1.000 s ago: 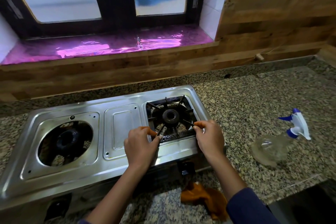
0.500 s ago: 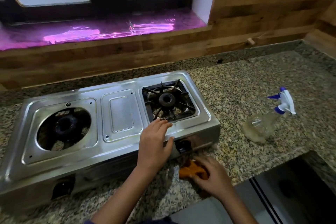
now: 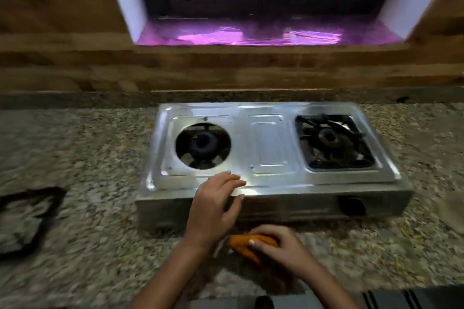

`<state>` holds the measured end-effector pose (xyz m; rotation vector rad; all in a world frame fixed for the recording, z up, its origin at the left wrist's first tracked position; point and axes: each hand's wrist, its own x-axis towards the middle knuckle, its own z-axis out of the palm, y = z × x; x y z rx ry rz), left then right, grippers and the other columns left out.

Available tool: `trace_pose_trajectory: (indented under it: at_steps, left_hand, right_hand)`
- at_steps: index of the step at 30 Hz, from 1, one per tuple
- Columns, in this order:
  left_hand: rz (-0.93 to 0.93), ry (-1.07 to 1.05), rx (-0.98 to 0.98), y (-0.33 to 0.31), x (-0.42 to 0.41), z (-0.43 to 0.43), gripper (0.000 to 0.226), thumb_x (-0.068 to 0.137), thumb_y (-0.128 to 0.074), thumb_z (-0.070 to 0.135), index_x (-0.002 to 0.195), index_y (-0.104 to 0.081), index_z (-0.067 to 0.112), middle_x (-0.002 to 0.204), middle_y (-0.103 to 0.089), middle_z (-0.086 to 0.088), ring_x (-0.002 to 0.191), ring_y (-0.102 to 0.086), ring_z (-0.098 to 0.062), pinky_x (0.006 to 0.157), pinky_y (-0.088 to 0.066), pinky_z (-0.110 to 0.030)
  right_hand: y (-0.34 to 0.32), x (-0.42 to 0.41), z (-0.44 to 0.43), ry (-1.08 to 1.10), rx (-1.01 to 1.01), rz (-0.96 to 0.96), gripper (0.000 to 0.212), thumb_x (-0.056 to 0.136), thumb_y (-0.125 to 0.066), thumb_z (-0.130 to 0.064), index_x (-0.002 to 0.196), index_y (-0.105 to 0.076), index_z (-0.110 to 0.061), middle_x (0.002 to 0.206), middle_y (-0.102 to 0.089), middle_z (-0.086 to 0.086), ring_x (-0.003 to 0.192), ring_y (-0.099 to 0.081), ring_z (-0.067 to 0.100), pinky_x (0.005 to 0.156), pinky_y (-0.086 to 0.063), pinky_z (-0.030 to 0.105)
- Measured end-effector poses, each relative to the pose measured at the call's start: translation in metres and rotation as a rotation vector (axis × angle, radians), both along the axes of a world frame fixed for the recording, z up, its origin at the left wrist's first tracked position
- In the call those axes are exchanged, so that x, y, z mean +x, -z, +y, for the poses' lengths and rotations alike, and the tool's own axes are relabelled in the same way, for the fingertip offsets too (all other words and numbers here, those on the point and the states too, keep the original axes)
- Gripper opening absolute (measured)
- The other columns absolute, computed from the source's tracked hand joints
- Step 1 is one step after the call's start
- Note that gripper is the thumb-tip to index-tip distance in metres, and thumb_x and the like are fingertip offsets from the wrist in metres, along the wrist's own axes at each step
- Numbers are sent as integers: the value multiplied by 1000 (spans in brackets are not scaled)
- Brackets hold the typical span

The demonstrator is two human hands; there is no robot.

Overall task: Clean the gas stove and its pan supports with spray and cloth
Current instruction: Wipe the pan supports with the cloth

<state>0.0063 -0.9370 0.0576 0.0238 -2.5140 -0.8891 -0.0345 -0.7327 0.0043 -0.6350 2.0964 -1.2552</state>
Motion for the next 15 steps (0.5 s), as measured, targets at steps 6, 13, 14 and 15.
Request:
trace_pose_trajectory:
  at_steps: [6, 13, 14, 15]
  left_hand:
    - [-22, -271, -22, 2, 101, -166, 25, 85, -67, 18, 110, -69, 18, 113, -67, 5, 112, -59, -14, 99, -45, -29]
    - [-232, -969, 122, 36, 243, -330, 21, 89, -66, 21, 108, -68, 14, 107, -65, -6, 102, -59, -25, 81, -49, -34]
    - [-294, -1069, 161, 40, 257, -351, 25, 89, -66, 24, 111, -67, 12, 109, -64, -10, 101, -60, -30, 80, -50, -38]
    - [-348, -1139, 219, 42, 267, -367, 28, 90, -65, 26, 114, -66, 10, 111, -63, -13, 102, -59, -32, 80, -48, -39]
  right_hand:
    - [-5, 80, -200, -43, -115, -303, 19, 77, -63, -26, 92, -75, -23, 88, -76, -8, 86, -66, 2, 79, -48, 15]
    - [-1, 147, -384, 201, -119, -905, 32, 93, -48, -20, 112, -70, -4, 104, -72, 12, 96, -67, 27, 84, -52, 35]
    - [0, 152, -402, 236, -114, -948, 31, 92, -50, -18, 112, -68, -3, 106, -71, 15, 97, -65, 29, 81, -52, 35]
    - [2, 153, -416, 258, -122, -970, 32, 88, -54, -18, 112, -68, -4, 109, -71, 15, 98, -65, 29, 81, -52, 36]
